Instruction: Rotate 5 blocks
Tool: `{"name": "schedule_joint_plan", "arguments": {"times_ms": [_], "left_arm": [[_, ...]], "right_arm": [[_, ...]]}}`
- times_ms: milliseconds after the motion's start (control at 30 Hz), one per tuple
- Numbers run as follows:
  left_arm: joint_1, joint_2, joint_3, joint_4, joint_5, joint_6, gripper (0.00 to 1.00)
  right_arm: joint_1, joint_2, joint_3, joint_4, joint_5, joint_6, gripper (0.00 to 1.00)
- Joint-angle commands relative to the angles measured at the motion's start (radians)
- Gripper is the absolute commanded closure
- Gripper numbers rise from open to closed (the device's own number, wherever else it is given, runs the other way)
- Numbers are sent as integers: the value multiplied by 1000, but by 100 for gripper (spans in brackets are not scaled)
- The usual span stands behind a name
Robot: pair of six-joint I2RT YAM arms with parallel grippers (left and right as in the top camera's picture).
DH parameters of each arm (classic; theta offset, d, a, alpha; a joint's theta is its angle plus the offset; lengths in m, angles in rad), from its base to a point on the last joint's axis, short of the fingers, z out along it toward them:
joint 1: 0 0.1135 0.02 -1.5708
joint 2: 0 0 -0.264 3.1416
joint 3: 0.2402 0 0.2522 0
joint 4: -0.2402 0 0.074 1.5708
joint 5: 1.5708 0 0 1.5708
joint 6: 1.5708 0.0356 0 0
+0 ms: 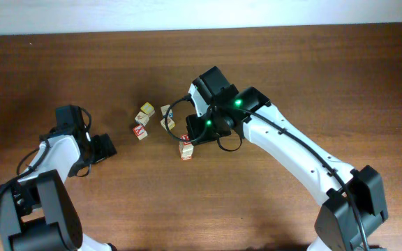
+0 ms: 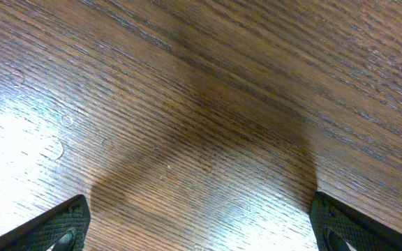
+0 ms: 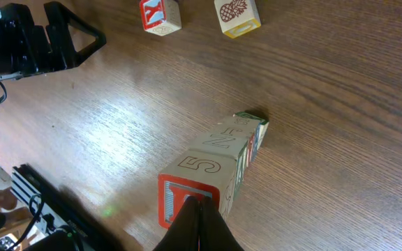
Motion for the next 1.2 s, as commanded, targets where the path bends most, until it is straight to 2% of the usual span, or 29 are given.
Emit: {"name": "schedule_joint_plan", "arguments": {"times_ms": [0, 167, 400, 500, 667, 1167], "left_arm": [[-1, 78, -61, -13, -68, 5, 1], [-1, 77, -53, -2, -64, 6, 1], [-1, 11, 115, -158, -65, 6, 1], [-1, -52, 159, -177, -64, 6, 1], [-1, -146, 162, -176, -64, 6, 1], [-1, -146, 161, -176, -64, 6, 1]], "right_arm": [[5, 53, -23, -20, 64, -6, 95], [5, 53, -23, -20, 64, -10, 95], [5, 53, -23, -20, 64, -10, 95], [5, 53, -23, -20, 64, -10, 95], [5, 53, -23, -20, 64, -10, 95], [32, 53, -21, -8, 57, -44, 96]]}}
